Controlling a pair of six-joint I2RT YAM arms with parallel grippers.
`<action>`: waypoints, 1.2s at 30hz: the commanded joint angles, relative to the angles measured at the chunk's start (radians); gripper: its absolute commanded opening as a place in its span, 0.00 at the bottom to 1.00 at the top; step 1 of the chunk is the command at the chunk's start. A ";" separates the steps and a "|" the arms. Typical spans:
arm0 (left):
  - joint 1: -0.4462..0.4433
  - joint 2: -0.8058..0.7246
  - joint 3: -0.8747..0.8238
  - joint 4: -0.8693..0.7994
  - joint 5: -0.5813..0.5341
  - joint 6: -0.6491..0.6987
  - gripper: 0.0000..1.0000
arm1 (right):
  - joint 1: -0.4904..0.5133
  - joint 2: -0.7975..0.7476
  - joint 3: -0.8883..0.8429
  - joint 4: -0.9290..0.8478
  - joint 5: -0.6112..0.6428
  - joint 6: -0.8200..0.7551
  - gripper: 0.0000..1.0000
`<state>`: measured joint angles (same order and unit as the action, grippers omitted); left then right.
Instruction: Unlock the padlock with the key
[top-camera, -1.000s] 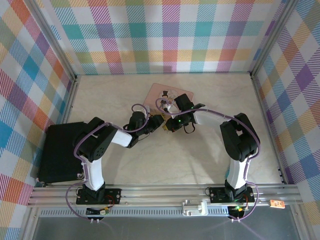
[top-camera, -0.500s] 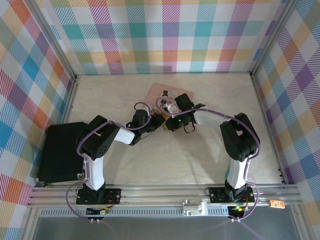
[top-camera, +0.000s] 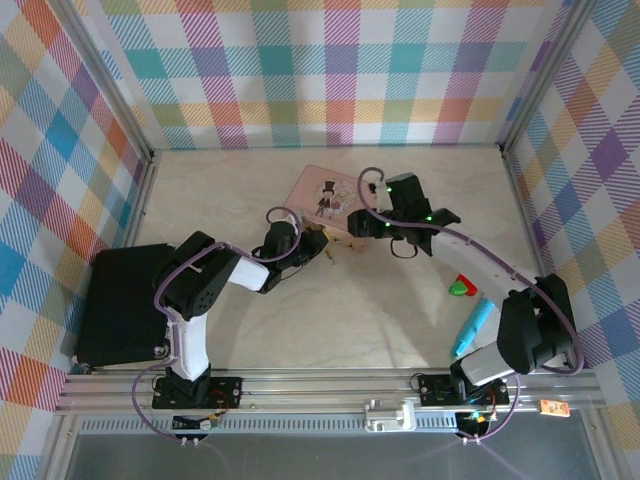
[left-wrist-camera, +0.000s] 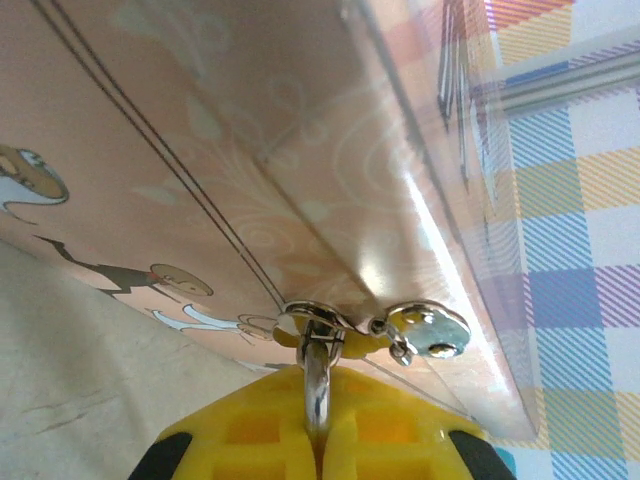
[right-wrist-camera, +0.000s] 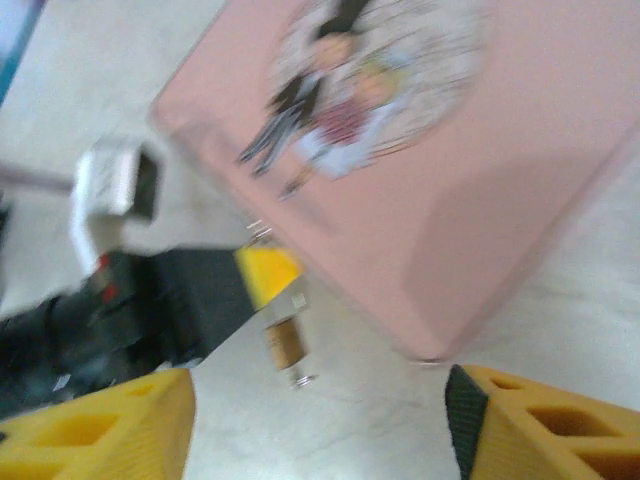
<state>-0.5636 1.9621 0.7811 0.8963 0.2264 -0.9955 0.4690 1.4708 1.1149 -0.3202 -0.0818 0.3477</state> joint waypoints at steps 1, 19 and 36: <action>-0.012 -0.008 -0.024 0.049 -0.062 -0.043 0.00 | -0.030 0.025 -0.039 0.019 0.174 0.151 0.70; -0.030 0.097 -0.066 0.180 -0.088 -0.081 0.15 | -0.057 0.263 0.023 0.126 0.185 0.252 0.70; -0.022 0.060 -0.136 0.192 -0.107 -0.079 0.19 | -0.059 0.270 0.047 0.111 0.172 0.254 0.69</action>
<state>-0.5877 2.0331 0.6853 1.1469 0.1368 -1.0733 0.4114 1.7275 1.1355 -0.2028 0.0898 0.5915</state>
